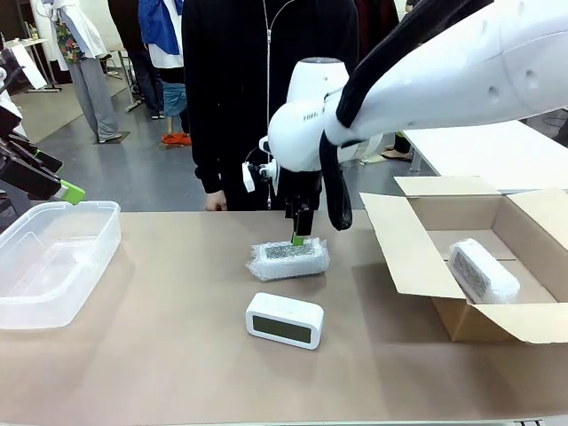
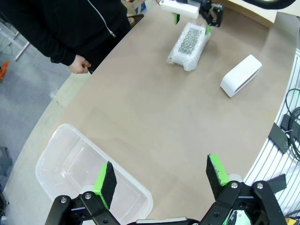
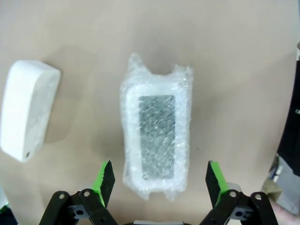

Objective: Separate and place wrapped and unwrapped clocks.
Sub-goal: Pick up the Digital clock indicated by the person.

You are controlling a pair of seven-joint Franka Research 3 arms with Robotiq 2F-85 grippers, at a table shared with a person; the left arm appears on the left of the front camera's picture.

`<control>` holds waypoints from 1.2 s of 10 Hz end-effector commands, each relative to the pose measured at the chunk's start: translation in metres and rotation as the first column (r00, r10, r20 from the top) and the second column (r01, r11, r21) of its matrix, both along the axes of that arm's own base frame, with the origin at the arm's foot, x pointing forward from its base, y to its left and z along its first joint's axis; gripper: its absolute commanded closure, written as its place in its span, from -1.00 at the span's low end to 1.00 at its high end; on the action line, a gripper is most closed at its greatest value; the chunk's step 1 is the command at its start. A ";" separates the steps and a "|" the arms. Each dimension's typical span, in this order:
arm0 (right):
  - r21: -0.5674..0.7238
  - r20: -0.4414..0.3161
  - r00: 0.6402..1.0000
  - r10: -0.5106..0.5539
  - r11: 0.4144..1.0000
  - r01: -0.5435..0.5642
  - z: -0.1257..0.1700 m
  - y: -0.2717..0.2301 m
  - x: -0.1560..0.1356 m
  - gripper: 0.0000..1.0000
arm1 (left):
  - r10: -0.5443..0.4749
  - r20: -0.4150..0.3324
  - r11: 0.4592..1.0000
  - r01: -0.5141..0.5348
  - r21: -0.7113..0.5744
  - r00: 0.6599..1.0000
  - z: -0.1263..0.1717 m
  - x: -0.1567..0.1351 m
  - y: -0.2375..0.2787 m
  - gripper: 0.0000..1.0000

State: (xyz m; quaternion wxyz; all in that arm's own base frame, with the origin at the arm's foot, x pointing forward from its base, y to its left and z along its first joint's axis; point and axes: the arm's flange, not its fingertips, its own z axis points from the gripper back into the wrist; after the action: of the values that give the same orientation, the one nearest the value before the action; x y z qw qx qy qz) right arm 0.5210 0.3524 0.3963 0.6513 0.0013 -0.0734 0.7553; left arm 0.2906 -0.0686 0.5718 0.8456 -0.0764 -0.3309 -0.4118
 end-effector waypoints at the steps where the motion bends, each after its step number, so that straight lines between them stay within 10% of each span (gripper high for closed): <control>1: -0.025 0.051 0.998 -0.023 0.999 0.025 -0.018 0.008 -0.004 -1.00 | -0.005 -0.002 1.000 0.005 -0.007 1.000 0.000 0.000 0.000 -1.00; 12: -0.058 -0.057 0.998 0.041 0.997 -0.044 -0.065 0.006 0.014 -1.00 | -0.005 -0.002 1.000 0.005 -0.007 1.000 0.000 0.000 0.000 -1.00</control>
State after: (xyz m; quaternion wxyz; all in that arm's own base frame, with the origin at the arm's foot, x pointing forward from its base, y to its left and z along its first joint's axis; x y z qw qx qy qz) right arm 0.5293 0.3561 0.3348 0.6496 0.0077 -0.0358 0.7594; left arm 0.2906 -0.0686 0.5718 0.8456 -0.0764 -0.3309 -0.4118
